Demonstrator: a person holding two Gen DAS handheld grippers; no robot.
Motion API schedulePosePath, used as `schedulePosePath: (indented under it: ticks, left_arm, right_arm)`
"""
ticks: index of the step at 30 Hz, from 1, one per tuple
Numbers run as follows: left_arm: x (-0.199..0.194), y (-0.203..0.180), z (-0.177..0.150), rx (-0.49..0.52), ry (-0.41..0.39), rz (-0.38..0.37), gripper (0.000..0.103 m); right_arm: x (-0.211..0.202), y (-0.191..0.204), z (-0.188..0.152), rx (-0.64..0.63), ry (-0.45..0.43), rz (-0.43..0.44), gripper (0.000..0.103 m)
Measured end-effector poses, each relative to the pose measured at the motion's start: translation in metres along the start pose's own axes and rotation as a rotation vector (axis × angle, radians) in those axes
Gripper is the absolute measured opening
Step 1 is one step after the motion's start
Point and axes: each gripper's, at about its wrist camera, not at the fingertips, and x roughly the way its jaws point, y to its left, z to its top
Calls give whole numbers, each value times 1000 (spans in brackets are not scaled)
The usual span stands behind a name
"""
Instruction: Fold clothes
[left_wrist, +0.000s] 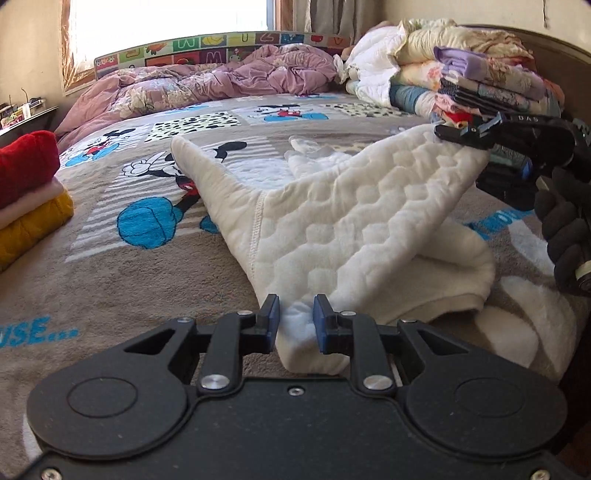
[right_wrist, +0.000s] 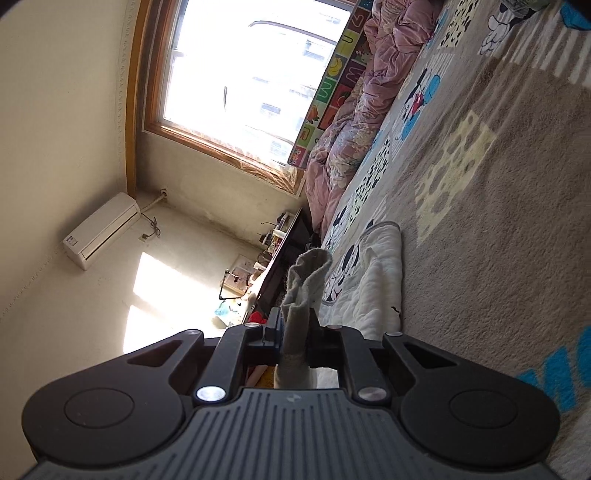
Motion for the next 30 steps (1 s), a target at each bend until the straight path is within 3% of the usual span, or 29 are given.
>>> schedulePosePath:
  ticks: [5, 10, 12, 17, 20, 24, 27, 30]
  left_arm:
    - [4, 4, 0, 38, 33, -25, 19]
    - [4, 12, 2, 44, 48, -75, 19]
    - [-1, 25, 4, -5, 28, -98, 21]
    - [-19, 55, 16, -198, -112, -88, 21]
    - [-17, 43, 22, -188, -122, -126, 21]
    - [14, 19, 15, -96, 56, -127, 21]
    - [17, 25, 15, -114, 78, -144, 21]
    - [9, 35, 19, -155, 29, -146, 21]
  right_arm:
    - [-4, -19, -13, 72, 18, -71, 14]
    - [-7, -19, -21, 77, 26, -64, 14]
    - [-7, -15, -23, 72, 31, -51, 14]
    - [-10, -7, -32, 60, 64, -47, 14]
    - [-13, -3, -36, 44, 67, -64, 14]
    - [-19, 0, -37, 39, 62, -81, 14]
    - [-25, 1, -41, 32, 61, -109, 14]
    - [-27, 1, -40, 20, 56, -115, 14]
